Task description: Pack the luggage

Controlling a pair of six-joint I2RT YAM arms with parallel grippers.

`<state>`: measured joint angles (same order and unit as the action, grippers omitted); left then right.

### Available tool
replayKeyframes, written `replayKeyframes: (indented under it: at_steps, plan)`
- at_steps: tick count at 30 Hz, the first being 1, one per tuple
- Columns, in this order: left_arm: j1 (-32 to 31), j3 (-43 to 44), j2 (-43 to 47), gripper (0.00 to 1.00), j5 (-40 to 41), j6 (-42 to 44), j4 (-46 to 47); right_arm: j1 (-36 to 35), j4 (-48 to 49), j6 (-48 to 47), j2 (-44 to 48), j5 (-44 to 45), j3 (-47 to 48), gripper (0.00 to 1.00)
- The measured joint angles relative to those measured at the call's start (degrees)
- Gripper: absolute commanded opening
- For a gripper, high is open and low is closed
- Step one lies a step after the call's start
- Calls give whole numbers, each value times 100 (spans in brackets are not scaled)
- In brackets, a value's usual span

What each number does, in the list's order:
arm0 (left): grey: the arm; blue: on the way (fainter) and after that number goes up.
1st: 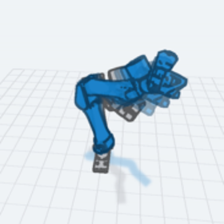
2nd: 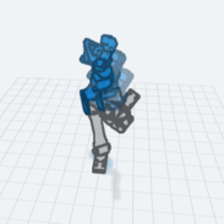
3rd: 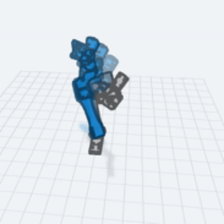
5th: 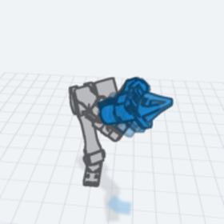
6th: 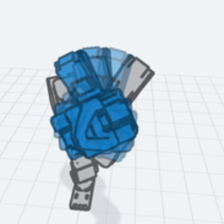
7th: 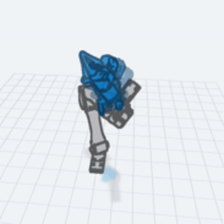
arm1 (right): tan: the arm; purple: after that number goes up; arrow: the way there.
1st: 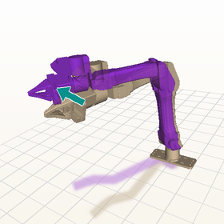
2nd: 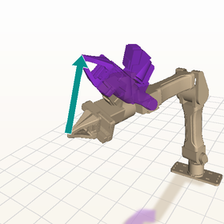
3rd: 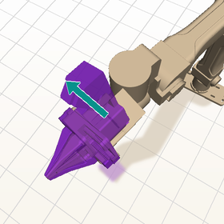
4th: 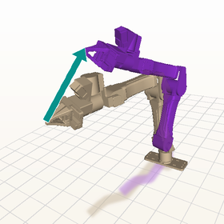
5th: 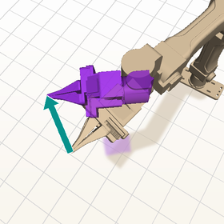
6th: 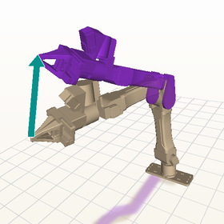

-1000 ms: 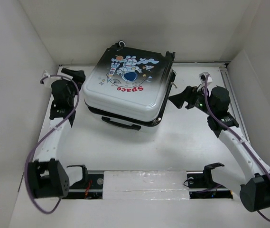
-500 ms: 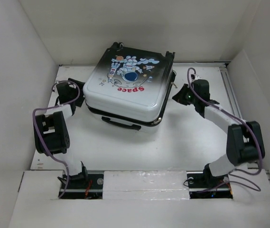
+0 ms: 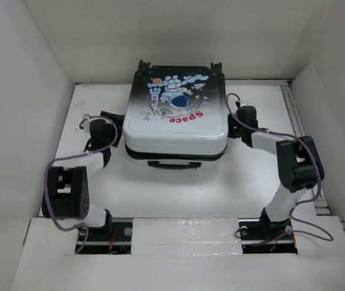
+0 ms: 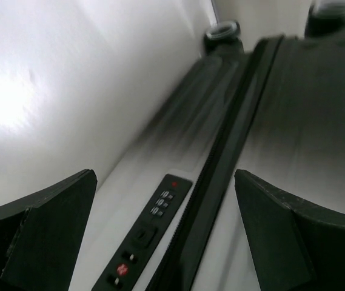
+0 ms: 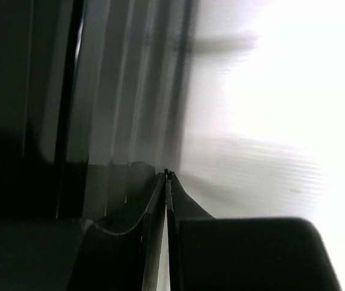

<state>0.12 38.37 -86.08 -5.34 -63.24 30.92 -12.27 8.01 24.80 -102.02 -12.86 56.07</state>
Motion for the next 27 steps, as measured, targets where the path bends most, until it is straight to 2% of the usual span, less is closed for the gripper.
replayKeyframes:
  at_steps: [5, 8, 9, 14, 18, 22, 25, 27]
  plan:
    - [-1008, -1156, 1377, 94, 815, -411, -26, 422, 142, -240, 310, 39, -365, 24]
    - [-1687, -1770, 2280, 93, 1344, -518, -181, 691, 166, -446, 428, -4, -538, 34]
    - [-1893, -1943, 2597, 93, 1530, -518, -278, 758, 155, -494, 442, -22, -592, 40]
    - [-2647, -2140, 4063, 94, 2463, -306, -1679, 890, 136, -713, 455, -118, -625, 47]
    - [-2970, -1360, 4548, 98, 3355, 238, -2623, 898, 31, -750, 179, -367, -306, 52]
    - [-3032, -361, 4266, 100, 3530, 883, -1987, 772, -214, -568, -232, -970, 254, 58]
    - [-2378, 647, 3427, 100, 3126, 1145, -1676, 538, -258, -367, -157, -1305, 490, 65]
    - [-1733, 1539, 2516, 100, 2625, 1276, -1541, 378, -243, -269, 11, -1464, 535, 69]
